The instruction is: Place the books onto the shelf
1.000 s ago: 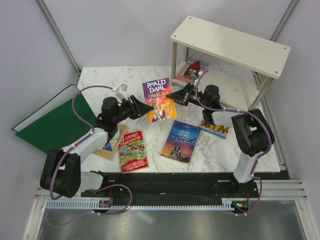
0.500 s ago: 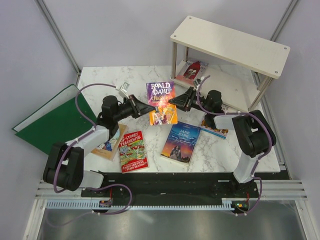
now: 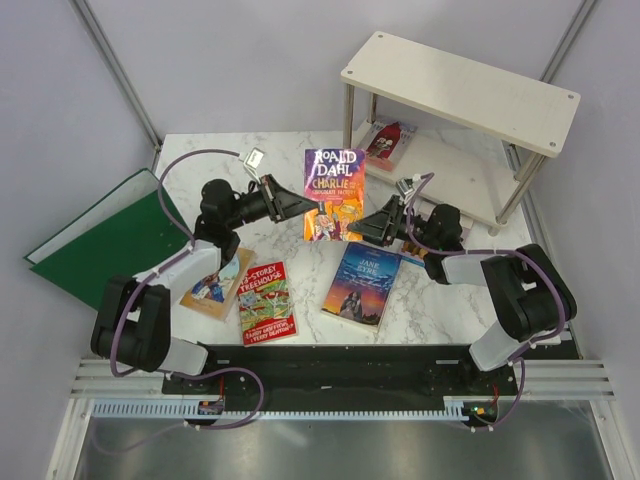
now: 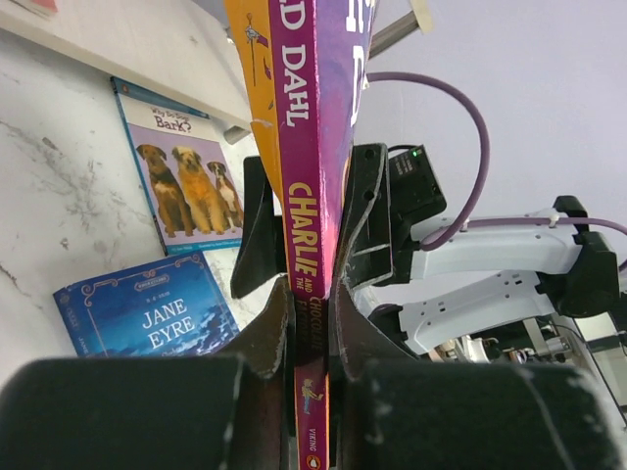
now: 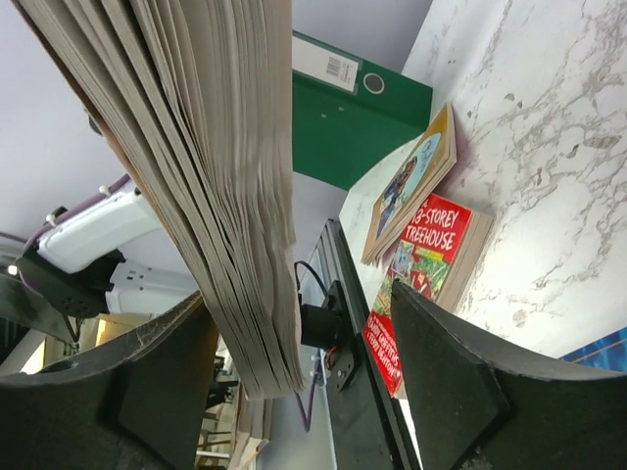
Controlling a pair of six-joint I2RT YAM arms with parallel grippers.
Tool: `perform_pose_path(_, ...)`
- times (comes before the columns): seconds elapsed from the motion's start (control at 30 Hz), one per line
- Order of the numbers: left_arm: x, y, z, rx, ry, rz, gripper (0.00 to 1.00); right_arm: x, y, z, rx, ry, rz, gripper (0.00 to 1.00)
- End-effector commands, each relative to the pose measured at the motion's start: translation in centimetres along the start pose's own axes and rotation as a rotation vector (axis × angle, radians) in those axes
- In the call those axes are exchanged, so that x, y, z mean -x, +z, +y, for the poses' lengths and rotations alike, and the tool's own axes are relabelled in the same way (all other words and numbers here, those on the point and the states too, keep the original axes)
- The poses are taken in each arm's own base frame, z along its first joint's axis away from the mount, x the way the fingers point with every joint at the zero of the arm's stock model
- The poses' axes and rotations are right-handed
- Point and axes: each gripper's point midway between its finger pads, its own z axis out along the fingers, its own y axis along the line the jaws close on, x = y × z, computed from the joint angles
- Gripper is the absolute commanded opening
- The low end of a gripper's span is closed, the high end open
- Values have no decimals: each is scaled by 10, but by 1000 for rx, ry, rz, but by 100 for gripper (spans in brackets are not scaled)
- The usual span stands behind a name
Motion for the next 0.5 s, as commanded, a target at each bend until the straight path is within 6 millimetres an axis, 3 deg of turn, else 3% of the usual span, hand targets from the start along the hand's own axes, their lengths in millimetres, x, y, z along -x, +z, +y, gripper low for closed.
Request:
perform_pose_path(0.0, 23, 5, -34, -135, 68, -40, 2, -6, -7, 29, 127, -59, -9, 76)
perform_pose_path(0.13, 28, 10, -30, -130, 63, -43, 2, -10, -13, 43, 207, -27, -21, 68)
perform_pose_path(0.3, 28, 15, -26, -131, 55, -24, 2, -9, -13, 34, 147, -39, -47, 56)
perform_pose_path(0.47, 26, 16, -21, -122, 42, -18, 2, 0, -10, 34, 70, -96, -63, 56)
